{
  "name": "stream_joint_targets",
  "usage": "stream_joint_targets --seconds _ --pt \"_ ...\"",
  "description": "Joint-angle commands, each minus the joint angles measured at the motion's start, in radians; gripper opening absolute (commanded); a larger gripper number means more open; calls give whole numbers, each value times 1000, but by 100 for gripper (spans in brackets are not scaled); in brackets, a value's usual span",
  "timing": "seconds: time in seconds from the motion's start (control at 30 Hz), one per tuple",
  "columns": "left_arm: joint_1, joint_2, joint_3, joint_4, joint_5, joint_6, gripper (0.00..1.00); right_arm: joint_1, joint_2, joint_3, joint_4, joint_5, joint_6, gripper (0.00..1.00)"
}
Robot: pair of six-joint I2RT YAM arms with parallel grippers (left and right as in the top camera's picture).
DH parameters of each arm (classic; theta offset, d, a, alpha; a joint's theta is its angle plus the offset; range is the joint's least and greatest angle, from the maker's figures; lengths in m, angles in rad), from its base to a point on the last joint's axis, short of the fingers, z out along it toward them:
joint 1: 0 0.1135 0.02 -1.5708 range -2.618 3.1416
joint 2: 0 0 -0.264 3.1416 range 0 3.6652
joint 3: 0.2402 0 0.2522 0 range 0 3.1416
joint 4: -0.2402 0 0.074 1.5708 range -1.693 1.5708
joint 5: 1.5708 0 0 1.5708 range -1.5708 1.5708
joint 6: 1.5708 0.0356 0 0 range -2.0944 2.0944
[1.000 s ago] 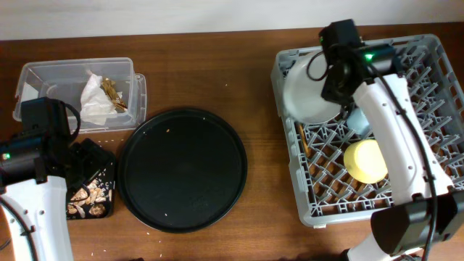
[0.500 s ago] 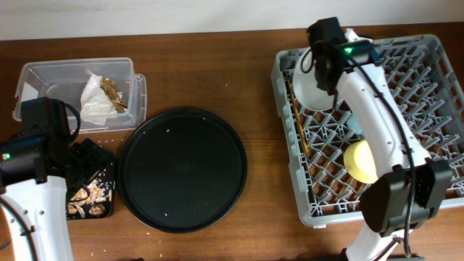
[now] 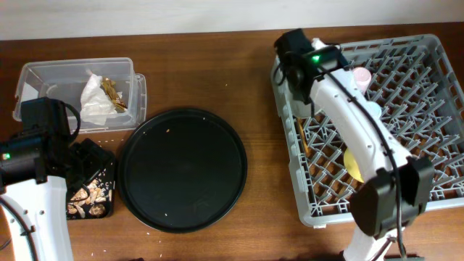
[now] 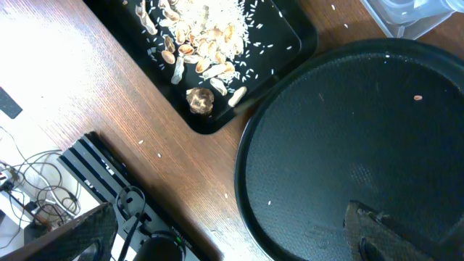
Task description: Sort waste into correct bins and load items into the dishwasher rack
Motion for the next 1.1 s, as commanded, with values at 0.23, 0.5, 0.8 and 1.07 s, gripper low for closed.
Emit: stream_joint_targets --seconds 0.23,0.5,0.8,1.07 --pt "6 -5 10 -1 -7 -3 99 -10 -277 107 -53 -68 -27 58" --pt "6 -5 10 -1 -7 -3 99 -424 -153 105 29 -758 -220 16" --pt "6 -5 10 -1 -7 -3 99 -491 87 105 37 -1132 -357 17" --pt "6 -5 10 -1 -7 -3 99 -475 29 105 29 -1180 -428 21"
